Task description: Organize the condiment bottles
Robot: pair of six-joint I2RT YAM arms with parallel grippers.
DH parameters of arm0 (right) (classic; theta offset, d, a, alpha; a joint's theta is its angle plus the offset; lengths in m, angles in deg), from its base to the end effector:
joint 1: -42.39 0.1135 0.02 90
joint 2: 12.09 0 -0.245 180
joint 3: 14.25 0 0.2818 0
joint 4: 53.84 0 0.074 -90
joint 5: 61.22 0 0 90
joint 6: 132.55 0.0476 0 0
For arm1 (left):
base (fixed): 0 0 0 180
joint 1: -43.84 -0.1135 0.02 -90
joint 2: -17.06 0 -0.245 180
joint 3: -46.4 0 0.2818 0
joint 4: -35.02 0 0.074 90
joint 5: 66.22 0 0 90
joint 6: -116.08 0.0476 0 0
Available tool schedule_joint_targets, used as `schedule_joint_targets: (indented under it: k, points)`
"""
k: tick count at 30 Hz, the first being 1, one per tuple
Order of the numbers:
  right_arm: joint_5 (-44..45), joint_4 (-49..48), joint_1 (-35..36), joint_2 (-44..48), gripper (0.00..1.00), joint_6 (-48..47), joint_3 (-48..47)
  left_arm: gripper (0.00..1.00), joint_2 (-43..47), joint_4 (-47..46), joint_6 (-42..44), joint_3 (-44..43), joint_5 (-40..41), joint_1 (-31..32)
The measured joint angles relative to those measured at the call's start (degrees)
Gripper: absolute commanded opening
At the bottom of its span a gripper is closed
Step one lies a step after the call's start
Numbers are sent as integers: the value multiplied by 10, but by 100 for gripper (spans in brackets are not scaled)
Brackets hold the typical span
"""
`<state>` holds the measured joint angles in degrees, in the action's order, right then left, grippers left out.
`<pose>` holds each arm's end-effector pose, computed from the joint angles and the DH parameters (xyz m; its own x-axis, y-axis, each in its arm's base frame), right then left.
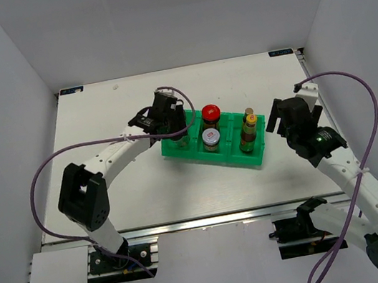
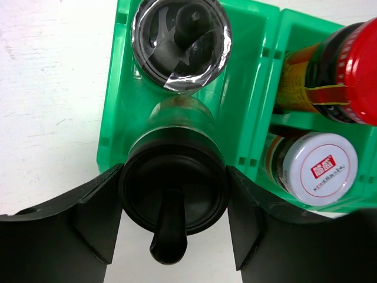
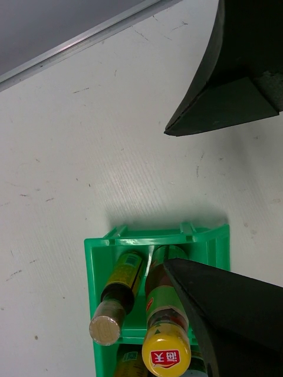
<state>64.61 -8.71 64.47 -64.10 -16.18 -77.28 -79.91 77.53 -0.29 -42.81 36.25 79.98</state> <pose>0.2320 0.0640 0.2973 -0.4015 0.2258 -0.8876 0.3602 0.9300 0.0736 0.3339 -0.2311 0.2260 -0.7627 0.0200 -0.6464 0.1402 0.9809 -0.1351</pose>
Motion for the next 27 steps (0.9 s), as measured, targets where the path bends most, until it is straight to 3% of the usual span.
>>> schedule_joint_targets:
  k: [3, 6, 14, 16, 22, 27]
  points:
    - [0, 0, 0, 0, 89, 0, 0, 61, -11, 7, 1, -5, 2, 0]
    - [0, 0, 0, -3, 89, -1, 0, 62, -25, 13, 2, -12, 5, 0]
    - [-5, 0, 0, -15, 89, -7, 0, 87, -77, 28, 6, -60, 6, 0]
    - [-8, 0, 0, -16, 89, -9, 0, 98, -76, 32, 7, -68, 7, 0]
    - [-17, 0, 0, -6, 89, -13, 0, 98, -60, 41, 15, -83, 7, 0]
    - [-25, -6, 0, 25, 89, -14, 0, 98, 8, 73, 17, -79, 24, 1]
